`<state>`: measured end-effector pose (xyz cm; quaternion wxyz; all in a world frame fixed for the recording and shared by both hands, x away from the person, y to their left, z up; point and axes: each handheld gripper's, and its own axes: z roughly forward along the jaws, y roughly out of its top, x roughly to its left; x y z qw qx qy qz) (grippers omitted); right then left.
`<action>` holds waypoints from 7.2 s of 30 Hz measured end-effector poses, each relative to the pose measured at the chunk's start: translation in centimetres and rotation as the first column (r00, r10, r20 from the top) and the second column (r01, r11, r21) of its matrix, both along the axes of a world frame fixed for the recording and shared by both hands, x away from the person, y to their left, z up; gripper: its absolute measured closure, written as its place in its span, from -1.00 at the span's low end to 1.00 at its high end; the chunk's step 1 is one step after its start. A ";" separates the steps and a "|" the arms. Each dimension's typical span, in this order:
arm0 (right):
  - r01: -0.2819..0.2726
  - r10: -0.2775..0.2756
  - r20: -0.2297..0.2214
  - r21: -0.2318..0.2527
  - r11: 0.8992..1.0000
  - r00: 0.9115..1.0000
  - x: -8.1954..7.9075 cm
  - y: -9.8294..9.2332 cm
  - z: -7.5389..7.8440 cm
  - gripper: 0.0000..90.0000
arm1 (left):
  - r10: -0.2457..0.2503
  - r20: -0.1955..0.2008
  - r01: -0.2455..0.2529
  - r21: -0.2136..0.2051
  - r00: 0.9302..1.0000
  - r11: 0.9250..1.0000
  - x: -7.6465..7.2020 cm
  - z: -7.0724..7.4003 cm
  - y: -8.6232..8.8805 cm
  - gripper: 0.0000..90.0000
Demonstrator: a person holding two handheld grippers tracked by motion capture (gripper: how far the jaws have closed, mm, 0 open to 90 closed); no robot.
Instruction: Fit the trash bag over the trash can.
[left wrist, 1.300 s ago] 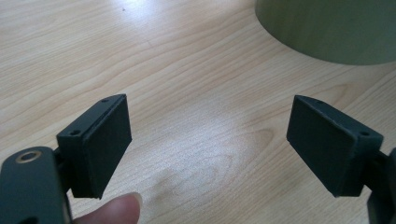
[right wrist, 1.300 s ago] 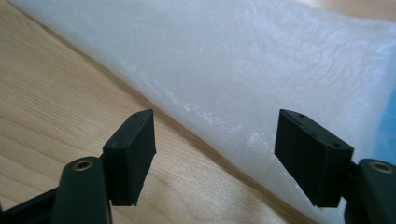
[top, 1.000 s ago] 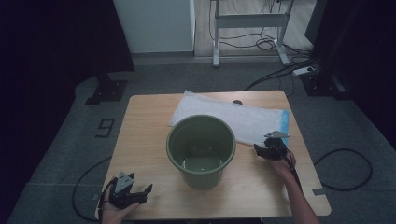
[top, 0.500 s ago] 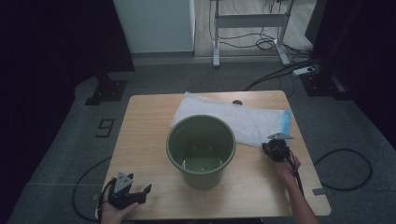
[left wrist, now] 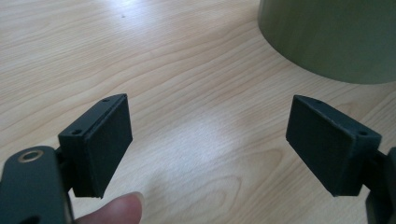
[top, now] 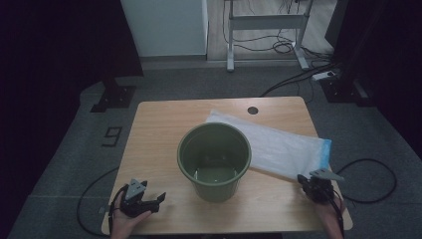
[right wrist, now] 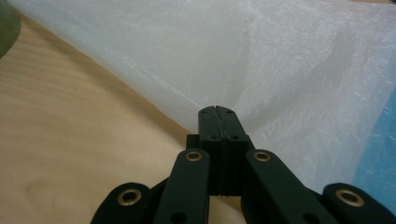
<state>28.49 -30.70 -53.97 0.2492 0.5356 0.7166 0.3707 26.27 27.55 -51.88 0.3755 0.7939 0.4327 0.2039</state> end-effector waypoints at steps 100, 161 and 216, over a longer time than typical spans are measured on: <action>-0.088 -0.031 0.393 0.281 0.956 0.919 1.7 4.5 14.4 0.98 | 0.044 0.002 -0.044 0.024 0.999 0.999 -1.2 -0.5 0.5 -0.68; -0.312 0.095 0.693 0.194 0.930 0.714 -1.9 13.4 32.7 0.98 | 0.035 -0.013 -0.035 0.015 0.999 0.999 -1.0 -0.9 0.5 -0.67; -0.408 0.322 0.422 0.130 0.904 0.847 -2.1 19.9 14.3 0.98 | 0.020 -0.002 -0.020 0.029 1.000 0.999 -1.3 -0.4 -0.1 -0.67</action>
